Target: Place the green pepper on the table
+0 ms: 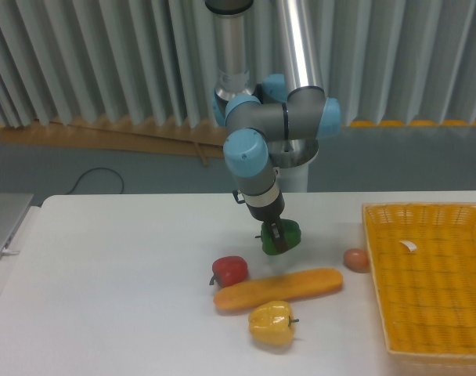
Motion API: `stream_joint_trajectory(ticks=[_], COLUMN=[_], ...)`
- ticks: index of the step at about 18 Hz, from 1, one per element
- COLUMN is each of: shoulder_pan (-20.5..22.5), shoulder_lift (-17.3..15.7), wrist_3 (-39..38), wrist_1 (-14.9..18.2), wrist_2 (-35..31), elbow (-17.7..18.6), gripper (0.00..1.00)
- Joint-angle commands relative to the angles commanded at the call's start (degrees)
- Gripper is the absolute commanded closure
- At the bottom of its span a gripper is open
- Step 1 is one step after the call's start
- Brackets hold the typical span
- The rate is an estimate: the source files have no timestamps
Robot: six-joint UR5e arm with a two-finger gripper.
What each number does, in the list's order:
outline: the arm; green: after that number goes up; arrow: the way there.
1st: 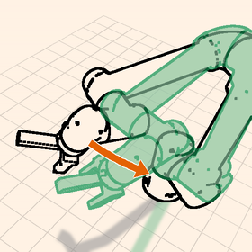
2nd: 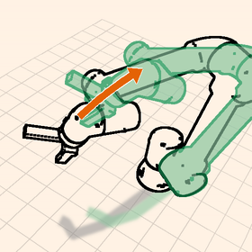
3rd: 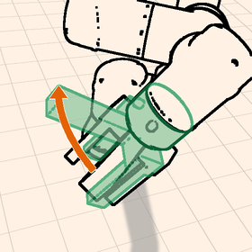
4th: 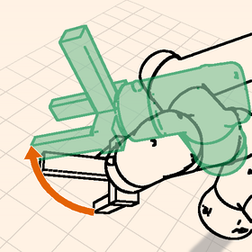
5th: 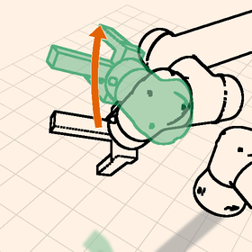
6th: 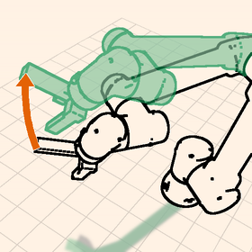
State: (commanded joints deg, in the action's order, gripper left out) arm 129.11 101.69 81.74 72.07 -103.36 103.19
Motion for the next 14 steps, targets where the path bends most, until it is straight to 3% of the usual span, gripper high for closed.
stream_joint_trajectory(ticks=[3, 4, 7, 8, 14], shoulder_pan=[-0.09, -0.09, -0.09, -0.17, -0.26], shoulder_lift=[-0.09, -0.09, -0.09, 0.0, 0.88], wrist_3=[-0.35, -0.44, -0.44, -0.53, -1.93], wrist_1=[0.09, 0.09, 0.09, 0.09, 0.09], wrist_2=[-0.09, -0.09, -0.18, -0.18, -0.18], elbow=[-0.18, -0.18, -0.7, -0.79, -1.49], gripper=[0.26, 0.17, 0.09, 0.01, 0.0])
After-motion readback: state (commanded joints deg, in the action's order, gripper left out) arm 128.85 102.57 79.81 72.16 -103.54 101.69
